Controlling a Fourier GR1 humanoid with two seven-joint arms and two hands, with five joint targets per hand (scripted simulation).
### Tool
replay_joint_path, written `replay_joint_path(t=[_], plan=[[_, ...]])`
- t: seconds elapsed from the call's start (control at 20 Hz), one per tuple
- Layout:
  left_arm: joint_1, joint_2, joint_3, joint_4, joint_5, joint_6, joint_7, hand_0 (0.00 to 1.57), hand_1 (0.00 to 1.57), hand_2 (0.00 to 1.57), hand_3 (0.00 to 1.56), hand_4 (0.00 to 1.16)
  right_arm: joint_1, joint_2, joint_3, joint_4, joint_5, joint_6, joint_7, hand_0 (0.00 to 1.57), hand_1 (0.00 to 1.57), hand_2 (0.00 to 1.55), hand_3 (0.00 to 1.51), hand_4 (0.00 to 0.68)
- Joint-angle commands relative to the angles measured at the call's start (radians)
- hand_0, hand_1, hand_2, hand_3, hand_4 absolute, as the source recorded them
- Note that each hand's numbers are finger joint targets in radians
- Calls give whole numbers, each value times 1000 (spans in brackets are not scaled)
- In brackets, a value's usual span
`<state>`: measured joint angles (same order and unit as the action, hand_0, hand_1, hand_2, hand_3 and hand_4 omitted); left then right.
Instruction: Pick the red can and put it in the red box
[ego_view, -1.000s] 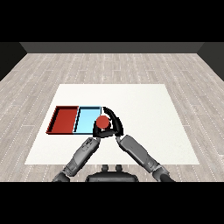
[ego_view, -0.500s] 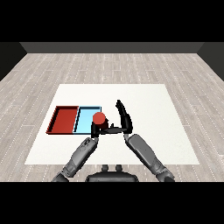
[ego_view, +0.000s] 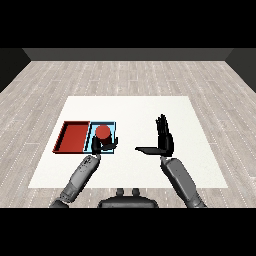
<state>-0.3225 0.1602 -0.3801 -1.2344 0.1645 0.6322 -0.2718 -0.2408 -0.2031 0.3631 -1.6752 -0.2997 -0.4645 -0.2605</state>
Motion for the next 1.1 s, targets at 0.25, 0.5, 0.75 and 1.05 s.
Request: replay_joint_path(t=[0.25, 0.5, 0.75, 1.05], plan=[[-91, 247, 185, 119, -7, -66, 110, 1571, 1571, 1555, 1465, 1116, 257, -129, -142, -36, -74, 117, -96, 0, 0, 0, 0, 0], [-115, 258, 245, 276, -13, -128, 80, 1571, 1571, 1571, 1497, 1120, 226, -103, -164, 64, -21, 96, -87, 0, 0, 0, 0, 0], [-242, 288, 281, 599, -62, -149, 53, 1571, 1571, 1550, 1466, 1092, 268, -105, -172, 33, 1, 61, -71, 0, 0, 0, 0, 0], [-369, 246, 318, 928, -99, -128, -11, 1571, 1571, 1558, 1497, 1046, 145, -98, -207, 167, -28, 111, -46, 0, 0, 0, 0, 0]])
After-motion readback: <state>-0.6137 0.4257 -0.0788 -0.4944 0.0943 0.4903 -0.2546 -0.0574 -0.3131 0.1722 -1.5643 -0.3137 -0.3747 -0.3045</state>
